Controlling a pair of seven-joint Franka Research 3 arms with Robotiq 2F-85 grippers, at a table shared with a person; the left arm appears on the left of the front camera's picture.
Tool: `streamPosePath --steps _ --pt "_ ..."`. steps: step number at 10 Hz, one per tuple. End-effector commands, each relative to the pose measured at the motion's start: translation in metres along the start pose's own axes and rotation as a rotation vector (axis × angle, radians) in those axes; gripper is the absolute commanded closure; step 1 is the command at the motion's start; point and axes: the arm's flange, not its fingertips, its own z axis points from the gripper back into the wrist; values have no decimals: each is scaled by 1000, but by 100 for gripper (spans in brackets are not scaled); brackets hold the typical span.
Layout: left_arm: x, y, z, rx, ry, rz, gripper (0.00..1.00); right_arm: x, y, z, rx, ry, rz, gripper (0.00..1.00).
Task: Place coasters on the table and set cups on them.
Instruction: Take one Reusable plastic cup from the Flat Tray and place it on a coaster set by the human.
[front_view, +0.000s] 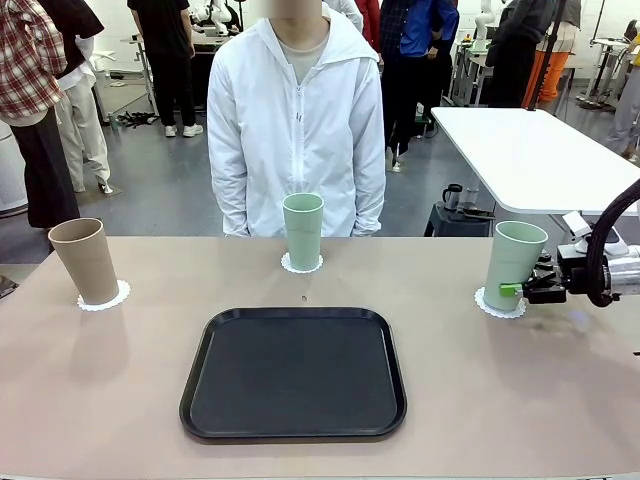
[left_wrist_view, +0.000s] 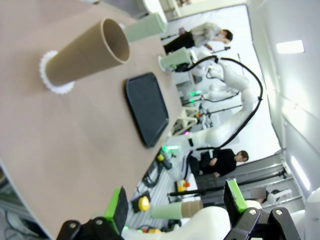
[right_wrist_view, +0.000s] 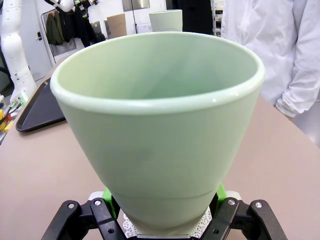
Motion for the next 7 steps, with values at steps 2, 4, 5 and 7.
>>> streamPosePath --steps 2,4,5,7 --pt "-1 -1 0 7 -1 4 0 -1 -7 -3 15 5 -29 19" --pt "-1 -1 0 7 -1 4 0 -3 -7 -5 20 15 -34 19" --pt "-1 -1 0 7 -1 4 0 -3 -7 -5 21 18 -36 19" --pt "-1 -1 0 7 -1 4 0 -3 -7 -5 23 26 -34 0"
